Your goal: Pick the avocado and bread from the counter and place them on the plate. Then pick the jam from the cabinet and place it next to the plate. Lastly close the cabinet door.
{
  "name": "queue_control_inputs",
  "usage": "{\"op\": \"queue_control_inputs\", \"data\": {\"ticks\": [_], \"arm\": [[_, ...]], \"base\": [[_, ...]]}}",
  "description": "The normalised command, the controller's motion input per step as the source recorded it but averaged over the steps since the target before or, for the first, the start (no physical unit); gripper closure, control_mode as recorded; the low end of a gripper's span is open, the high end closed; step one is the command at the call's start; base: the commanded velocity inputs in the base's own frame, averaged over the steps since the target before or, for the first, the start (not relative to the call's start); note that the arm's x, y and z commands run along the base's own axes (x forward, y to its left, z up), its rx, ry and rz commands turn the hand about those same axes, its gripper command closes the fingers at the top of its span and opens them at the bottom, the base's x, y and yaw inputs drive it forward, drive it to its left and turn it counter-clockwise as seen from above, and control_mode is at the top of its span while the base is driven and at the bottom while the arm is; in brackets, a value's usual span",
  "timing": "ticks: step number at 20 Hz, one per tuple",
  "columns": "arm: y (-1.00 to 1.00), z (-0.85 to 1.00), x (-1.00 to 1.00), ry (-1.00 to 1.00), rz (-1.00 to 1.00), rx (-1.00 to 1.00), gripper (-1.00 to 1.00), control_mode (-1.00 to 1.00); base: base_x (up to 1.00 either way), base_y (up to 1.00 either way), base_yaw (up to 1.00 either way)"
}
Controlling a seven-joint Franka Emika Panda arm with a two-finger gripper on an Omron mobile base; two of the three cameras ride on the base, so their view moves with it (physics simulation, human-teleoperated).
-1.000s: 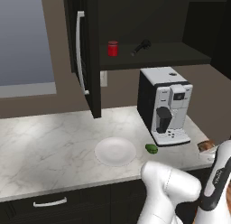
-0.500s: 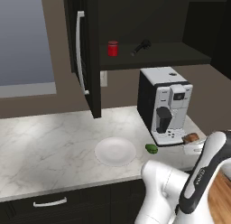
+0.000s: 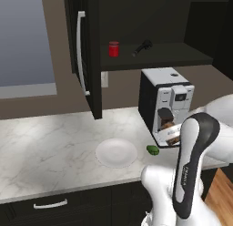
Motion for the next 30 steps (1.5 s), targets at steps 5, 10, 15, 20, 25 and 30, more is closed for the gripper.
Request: {"op": "queue_control_inputs", "data": {"ticks": [5,10,15,20,25,30], "arm": [[0.73,-0.02,0.00,0.00,-0.02,-0.14,1.00,-1.00],[0.56,-0.12,0.05,0.00,0.00,-0.15,1.00,-1.00],[0.40,-0.31,0.35,0.06,0.00,-0.11,1.00,-1.00],[0.14,-0.33,0.48,0.06,0.00,-0.03,1.00,-1.00],[0.03,-0.39,0.57,0.16,0.00,0.00,1.00,-1.00],[0.05,-0.42,0.46,0.17,0.00,0.00,1.00,-1.00]], "base": [[0.00,0.00,0.00],[0.00,0.00,0.00],[0.00,0.00,0.00],[0.00,0.00,0.00],[0.00,0.00,0.00],[0.00,0.00,0.00]]}}
